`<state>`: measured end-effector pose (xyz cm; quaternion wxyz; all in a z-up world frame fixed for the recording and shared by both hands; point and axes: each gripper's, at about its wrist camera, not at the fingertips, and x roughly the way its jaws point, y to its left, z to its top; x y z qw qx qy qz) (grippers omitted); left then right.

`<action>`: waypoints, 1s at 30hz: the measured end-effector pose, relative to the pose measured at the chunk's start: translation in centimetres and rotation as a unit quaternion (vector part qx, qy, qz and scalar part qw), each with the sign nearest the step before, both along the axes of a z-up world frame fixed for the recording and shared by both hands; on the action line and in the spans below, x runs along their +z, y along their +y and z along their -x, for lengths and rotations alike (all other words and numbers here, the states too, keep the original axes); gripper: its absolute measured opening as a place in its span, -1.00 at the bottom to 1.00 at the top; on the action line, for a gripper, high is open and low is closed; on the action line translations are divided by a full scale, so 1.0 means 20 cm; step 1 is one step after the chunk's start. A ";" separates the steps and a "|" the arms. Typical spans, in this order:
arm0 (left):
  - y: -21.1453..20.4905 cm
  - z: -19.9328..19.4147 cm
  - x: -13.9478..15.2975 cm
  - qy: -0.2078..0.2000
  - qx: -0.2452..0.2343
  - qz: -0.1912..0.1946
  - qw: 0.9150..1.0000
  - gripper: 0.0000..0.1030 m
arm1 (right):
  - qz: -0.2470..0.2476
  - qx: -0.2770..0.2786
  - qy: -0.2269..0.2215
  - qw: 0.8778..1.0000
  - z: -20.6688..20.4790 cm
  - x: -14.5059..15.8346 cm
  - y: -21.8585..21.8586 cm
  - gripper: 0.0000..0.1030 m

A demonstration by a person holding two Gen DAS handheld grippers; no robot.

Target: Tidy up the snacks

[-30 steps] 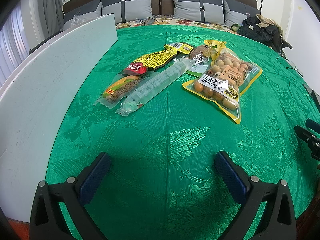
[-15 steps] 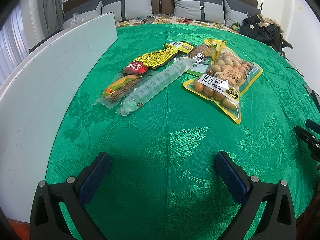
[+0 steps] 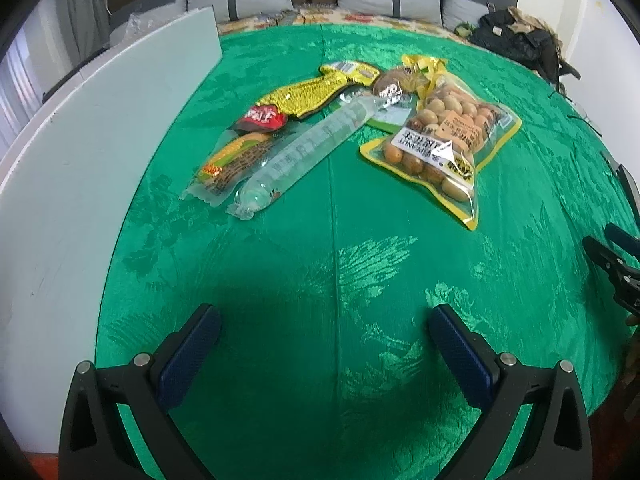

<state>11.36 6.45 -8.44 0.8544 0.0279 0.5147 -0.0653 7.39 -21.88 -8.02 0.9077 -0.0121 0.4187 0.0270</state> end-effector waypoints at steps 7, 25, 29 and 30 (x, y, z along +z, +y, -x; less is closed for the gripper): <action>0.15 -0.07 0.10 0.025 0.040 0.063 0.997 0.99 | 0.000 0.000 0.000 1.000 0.00 0.00 0.00 0.69; 0.20 -0.60 0.12 0.012 0.020 -0.022 0.999 0.45 | 0.000 0.000 0.000 1.000 0.00 0.00 0.00 0.69; 0.19 -0.62 0.04 0.028 -0.003 -0.011 1.000 0.43 | 0.000 0.000 0.000 1.000 0.00 0.00 0.00 0.69; 0.19 -0.62 0.01 0.036 -0.011 -0.007 0.999 0.45 | 0.000 0.000 0.000 1.000 0.00 0.00 0.00 0.69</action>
